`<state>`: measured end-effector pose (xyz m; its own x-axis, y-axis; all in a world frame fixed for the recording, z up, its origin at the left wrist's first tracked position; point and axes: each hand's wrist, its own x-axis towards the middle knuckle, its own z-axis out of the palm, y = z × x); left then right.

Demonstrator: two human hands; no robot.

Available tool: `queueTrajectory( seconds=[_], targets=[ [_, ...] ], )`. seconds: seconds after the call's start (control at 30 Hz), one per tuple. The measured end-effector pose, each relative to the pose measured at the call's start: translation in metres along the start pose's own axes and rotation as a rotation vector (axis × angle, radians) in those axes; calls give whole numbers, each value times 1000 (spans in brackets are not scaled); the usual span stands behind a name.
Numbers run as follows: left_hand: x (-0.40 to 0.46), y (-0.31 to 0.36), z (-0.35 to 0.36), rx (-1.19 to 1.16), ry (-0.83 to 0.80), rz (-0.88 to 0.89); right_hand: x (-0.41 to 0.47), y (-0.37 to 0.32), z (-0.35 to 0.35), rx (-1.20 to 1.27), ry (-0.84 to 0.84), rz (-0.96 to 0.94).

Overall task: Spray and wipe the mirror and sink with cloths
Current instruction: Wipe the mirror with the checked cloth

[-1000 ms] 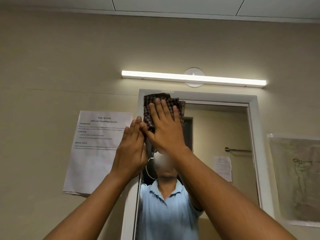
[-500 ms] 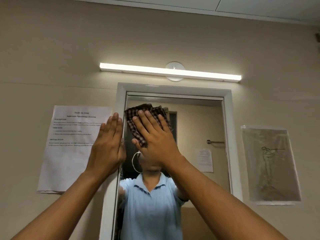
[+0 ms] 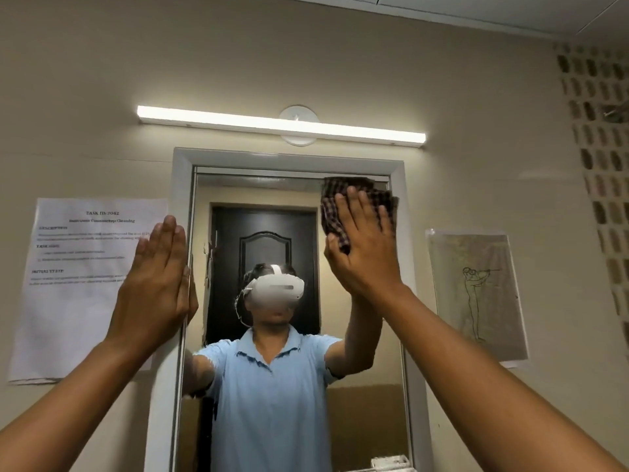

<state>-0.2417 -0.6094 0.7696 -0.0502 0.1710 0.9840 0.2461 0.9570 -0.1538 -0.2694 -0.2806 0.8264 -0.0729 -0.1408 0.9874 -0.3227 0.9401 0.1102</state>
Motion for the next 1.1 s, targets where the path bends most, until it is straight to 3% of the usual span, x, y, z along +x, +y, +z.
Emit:
queueTrajectory(
  seconds=[0.37, 0.63, 0.83, 1.1],
  targets=[
    [-24, -1, 0, 15, -37, 21, -102, -14, 12, -97, 10, 119],
    [-30, -3, 1, 33, -77, 25, -32, -53, 18, -88, 24, 137],
    [-32, -5, 0, 11, -86, 20, 21, -114, 34, -99, -28, 11],
    [-33, -5, 0, -39, -79, 14, 24, -188, 52, -39, -88, -213]
  ],
)
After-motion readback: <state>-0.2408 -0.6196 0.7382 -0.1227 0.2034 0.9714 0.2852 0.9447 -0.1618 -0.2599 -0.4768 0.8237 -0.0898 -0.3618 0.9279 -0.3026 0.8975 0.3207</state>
